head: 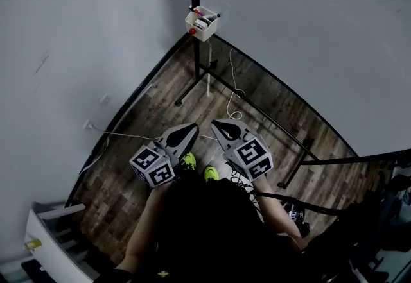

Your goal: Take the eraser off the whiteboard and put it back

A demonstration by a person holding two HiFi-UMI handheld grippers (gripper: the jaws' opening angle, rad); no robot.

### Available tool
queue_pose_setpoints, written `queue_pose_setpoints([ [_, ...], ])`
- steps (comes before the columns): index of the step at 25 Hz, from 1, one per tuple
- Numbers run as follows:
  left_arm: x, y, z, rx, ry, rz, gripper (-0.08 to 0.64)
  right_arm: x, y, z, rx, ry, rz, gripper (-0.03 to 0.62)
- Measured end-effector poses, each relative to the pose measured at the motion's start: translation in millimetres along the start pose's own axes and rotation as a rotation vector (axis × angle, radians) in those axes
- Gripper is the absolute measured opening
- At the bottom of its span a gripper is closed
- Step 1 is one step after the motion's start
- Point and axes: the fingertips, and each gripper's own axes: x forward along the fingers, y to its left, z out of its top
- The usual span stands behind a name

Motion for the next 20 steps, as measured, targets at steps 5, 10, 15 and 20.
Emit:
queue_pose_setpoints([
  [5,-6,-7,1,-0.014,0.0,-0.02,0.02,0,4,9,0.009,-0.025,-0.009,0.005],
  [10,-12,-3,7,-0.006,0.01,-0.044,0.02,5,10,17,0.019,-0.039,-0.023,0.003],
  [15,-15,2,9,-0.012,0.019,-0.062,0.02,11,15,24,0.018,-0.052,-0.027,0.005],
  [20,-12,6,19,0.002,0.015,-0.081,0.02,18,13,34,0.006,-0.065,-0.036,0.005],
])
